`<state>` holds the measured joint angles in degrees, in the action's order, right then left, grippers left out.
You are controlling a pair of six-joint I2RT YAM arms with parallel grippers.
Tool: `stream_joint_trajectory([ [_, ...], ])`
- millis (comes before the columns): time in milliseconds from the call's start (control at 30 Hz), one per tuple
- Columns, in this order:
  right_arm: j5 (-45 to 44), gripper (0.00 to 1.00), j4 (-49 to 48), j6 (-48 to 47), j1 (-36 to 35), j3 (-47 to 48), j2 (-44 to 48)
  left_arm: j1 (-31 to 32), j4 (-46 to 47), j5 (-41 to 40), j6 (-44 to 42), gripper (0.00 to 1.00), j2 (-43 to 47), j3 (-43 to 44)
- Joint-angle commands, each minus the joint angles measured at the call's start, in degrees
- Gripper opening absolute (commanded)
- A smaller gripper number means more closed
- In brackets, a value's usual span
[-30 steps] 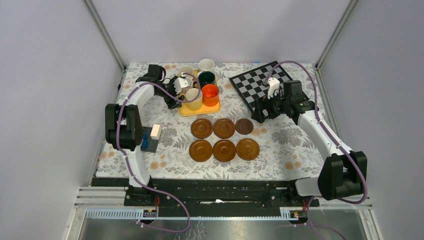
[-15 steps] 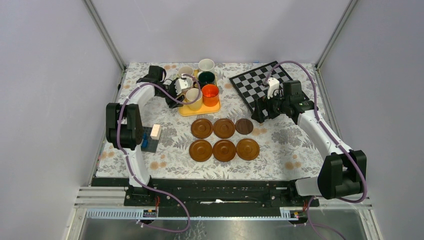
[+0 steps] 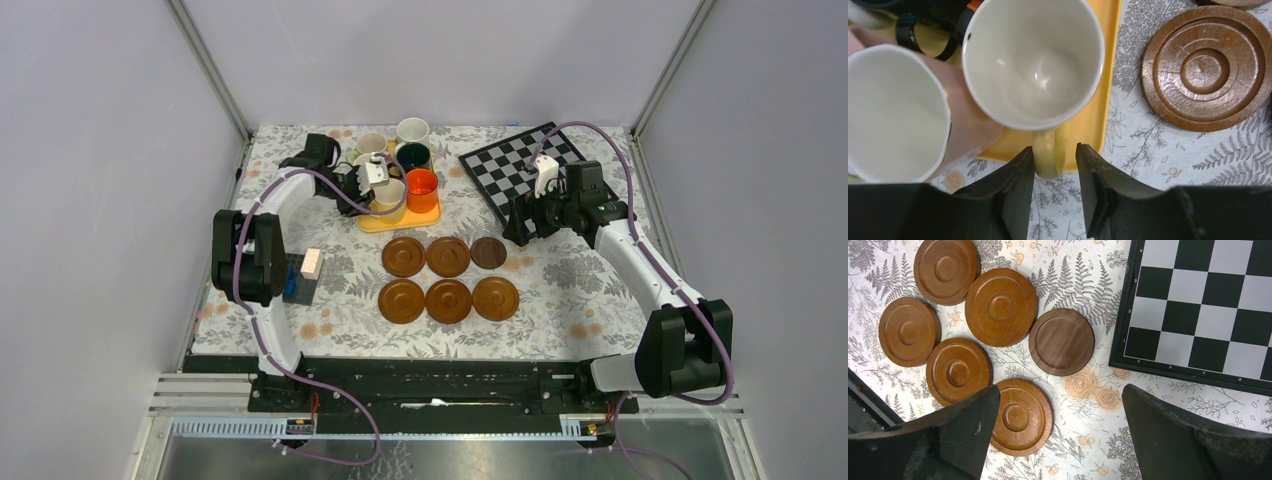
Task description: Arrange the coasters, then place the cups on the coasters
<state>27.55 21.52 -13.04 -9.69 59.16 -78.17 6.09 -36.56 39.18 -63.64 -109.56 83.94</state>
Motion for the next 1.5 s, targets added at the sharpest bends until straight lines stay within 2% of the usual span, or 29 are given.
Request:
stream_joint_trajectory([
  [0, 0.0, 0.99, -1.1, -0.5, 0.4, -0.1, -0.2, 2.2, 1.1, -1.4, 2.6, 0.41, 2.0, -0.1],
  [267, -0.2, 0.99, -1.2, -0.5, 0.4, -0.3, -0.2, 4.1, 3.5, -6.1, 6.5, 0.43, 0.0, 0.3],
  [467, -0.3, 0.99, -1.2, -0.6, 0.4, -0.4, -0.1, 4.8, 6.5, -7.2, 11.9, 0.39, -0.5, -0.8],
  [800, -0.4, 0.99, -1.0, -0.6, 0.4, 0.1, 0.2, 4.9, 7.1, -6.8, 14.1, 0.18, 2.5, -4.4],
  [933, -0.2, 0.99, -0.6, -0.3, 0.3, 0.5, 1.0, 4.9, 7.1, -7.4, 15.7, 0.0, 4.2, -4.8],
  [1233, -0.3, 1.0, -0.3, 1.1, 1.1, 1.7, 2.8, 4.9, 7.2, -7.1, 24.9, 0.0, 9.2, -3.6],
  [1467, 0.7, 1.0, -1.1, 4.6, 4.4, 2.2, 3.8, 5.7, 8.8, -4.0, 31.9, 0.0, 14.4, -2.6],
])
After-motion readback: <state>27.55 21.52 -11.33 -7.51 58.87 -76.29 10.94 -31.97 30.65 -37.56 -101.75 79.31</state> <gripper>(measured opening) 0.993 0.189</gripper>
